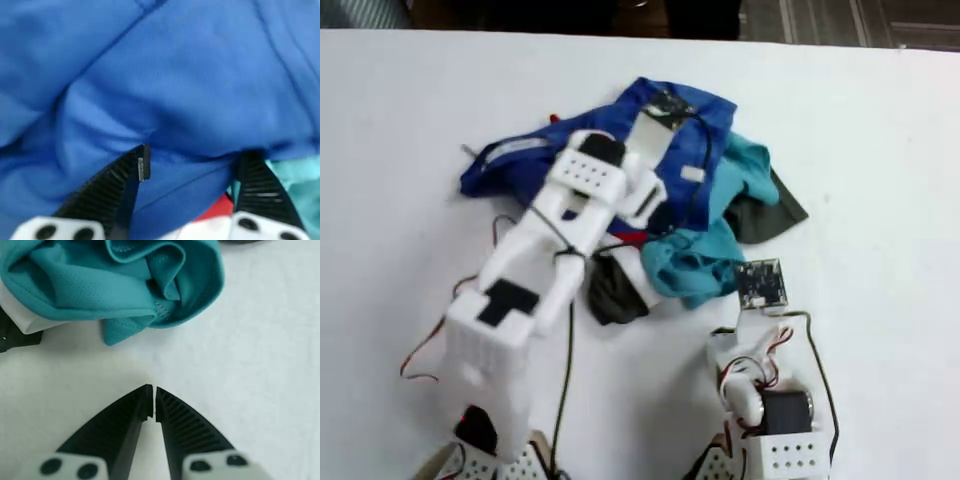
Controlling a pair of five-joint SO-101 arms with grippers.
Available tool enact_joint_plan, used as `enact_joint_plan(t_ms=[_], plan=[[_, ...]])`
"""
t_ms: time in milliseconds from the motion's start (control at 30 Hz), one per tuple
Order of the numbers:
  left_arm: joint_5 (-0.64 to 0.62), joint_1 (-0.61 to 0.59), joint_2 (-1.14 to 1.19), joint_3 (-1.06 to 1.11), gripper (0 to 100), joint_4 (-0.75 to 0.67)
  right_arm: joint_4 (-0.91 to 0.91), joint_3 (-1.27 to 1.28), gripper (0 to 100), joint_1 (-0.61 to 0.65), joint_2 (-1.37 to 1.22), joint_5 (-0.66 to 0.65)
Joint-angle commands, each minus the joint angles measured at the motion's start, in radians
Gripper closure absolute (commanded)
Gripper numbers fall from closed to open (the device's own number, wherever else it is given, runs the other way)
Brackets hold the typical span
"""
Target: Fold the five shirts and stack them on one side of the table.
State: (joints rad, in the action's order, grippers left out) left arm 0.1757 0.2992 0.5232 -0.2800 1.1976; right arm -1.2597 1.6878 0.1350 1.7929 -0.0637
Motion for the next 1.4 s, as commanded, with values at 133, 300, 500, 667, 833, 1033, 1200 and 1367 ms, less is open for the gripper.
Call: enact_joint_plan(t_ms=[133,300,500,667,833,1033,1200,1367], plan=[[-0.003,-0.080,0.227,-0.196,70,0.091,-0.008,0.005,97.8,-0.007,0.012,-0.006],[-0.003,-0.120,0.318,-0.341,71,0.166,-0.008,0.005,97.8,-0.007,0.012,-0.006],[-0.003,-0.144,0.404,-0.489,89,0.258,-0.008,0.005,97.8,-0.007,0.012,-0.006],[-0.003,-0.198,0.466,-0.584,97,0.262,-0.008,0.005,97.8,-0.007,0.012,-0.006],[-0.002,-0.302,0.482,-0.667,97,0.292,-0.008,0.005,97.8,-0.007,0.012,-0.006],[0.138,-0.493,0.482,-0.797,97,0.422,-0.008,0.005,97.8,-0.007,0.012,-0.006],[0.270,-0.674,0.482,-0.931,97,0.559,-0.008,0.005,97.8,-0.007,0.012,-0.006],[0.322,-0.898,0.483,-1.089,97,0.542,-0.008,0.005,97.8,-0.007,0.012,-0.006]])
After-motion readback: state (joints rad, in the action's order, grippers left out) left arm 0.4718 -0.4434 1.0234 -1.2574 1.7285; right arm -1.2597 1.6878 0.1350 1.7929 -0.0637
